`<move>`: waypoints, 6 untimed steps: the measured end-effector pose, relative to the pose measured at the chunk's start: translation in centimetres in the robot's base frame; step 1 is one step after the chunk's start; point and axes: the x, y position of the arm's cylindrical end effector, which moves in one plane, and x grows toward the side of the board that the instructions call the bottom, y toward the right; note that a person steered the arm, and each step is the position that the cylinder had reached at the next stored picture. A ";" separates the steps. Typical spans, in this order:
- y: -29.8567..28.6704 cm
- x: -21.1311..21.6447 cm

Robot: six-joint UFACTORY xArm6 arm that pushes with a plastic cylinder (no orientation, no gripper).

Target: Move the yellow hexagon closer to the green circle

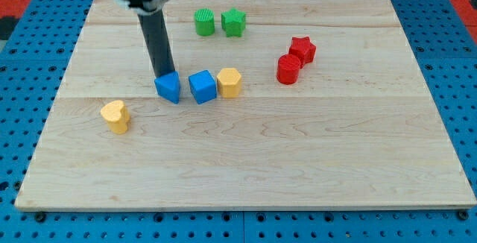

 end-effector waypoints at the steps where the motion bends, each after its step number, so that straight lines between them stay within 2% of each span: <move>1: 2.1 2.3; 3: 11.5 5.6; 4: 16.6 6.0; 6: 17.4 3.2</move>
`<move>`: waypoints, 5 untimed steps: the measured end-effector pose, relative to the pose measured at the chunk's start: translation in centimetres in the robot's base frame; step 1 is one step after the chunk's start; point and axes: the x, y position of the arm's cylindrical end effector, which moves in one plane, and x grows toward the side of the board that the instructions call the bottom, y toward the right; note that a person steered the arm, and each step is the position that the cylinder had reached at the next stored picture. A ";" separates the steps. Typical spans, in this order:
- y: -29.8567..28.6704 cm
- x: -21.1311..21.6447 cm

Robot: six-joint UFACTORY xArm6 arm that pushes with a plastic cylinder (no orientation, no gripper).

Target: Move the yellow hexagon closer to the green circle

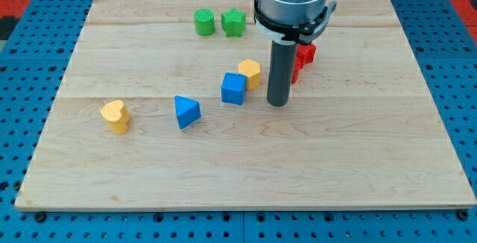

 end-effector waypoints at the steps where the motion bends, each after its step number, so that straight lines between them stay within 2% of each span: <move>1: -0.8 -1.8; 2: -2.5 -3.7; 4: -11.6 -6.2; 5: -11.8 -6.8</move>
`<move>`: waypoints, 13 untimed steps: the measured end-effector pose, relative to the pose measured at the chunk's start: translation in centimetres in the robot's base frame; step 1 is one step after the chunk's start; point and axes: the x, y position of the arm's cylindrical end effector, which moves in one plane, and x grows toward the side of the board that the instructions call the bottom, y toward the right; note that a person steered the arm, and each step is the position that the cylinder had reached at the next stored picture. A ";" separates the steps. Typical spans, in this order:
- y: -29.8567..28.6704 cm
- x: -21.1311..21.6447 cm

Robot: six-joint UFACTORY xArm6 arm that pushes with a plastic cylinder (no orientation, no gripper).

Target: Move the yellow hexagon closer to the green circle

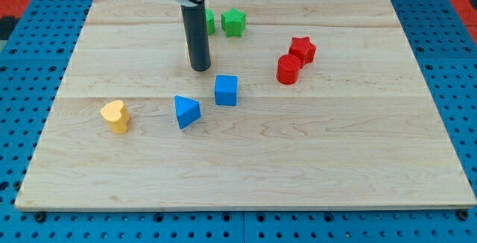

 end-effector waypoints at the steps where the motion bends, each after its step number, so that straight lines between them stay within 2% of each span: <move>1: 1.6 0.0; 2: 4.2 -0.1; 3: 4.5 -1.2; 4: 3.3 -2.7; 6: -1.2 -2.8; 9: -3.7 -0.9; 12: -4.6 -3.1; 13: -4.7 -1.9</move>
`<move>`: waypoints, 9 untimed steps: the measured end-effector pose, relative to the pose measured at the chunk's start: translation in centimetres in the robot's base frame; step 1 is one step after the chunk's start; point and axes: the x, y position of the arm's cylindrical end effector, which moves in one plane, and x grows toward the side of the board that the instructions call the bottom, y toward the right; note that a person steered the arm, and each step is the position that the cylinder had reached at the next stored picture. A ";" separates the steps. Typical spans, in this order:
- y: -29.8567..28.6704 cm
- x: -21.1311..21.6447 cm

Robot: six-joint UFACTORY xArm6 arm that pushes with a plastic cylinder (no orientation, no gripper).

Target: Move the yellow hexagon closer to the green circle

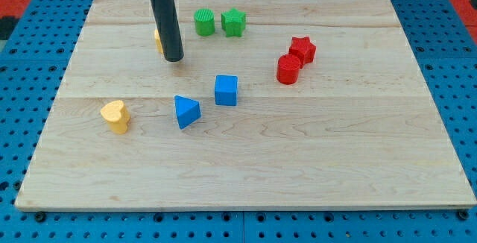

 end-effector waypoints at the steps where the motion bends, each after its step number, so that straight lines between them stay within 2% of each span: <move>1: -0.6 0.0; 4: -1.1 -1.1; 6: -3.7 -1.5; 9: -2.2 -5.3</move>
